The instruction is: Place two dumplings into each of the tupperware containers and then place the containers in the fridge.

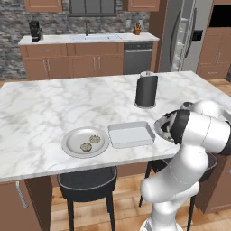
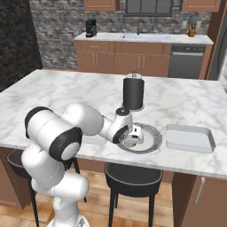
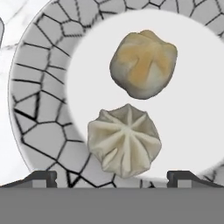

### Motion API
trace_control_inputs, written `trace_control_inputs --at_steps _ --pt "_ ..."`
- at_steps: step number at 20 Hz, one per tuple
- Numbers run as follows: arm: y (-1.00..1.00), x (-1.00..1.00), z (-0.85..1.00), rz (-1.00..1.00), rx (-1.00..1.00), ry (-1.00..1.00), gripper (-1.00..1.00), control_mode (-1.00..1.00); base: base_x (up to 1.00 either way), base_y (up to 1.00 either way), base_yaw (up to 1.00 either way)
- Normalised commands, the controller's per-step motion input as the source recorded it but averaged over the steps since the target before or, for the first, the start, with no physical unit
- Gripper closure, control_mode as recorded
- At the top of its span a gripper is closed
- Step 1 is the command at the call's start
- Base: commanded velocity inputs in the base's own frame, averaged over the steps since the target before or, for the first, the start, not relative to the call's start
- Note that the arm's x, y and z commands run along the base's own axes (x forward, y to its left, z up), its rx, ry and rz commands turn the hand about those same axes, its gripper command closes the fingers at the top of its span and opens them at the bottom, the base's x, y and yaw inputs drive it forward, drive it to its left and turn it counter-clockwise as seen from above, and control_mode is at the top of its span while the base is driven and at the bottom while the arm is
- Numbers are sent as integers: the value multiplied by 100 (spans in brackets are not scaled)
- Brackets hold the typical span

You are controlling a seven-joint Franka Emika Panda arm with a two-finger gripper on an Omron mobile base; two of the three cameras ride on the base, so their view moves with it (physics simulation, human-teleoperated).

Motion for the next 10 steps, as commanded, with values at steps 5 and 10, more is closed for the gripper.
trace_control_inputs --at_steps 5,10 --pt "0 11 -19 0 0 0 -100 -100 0 0 0" --pt "-3 24 -11 0 0 0 -100 -100 0 0 0"
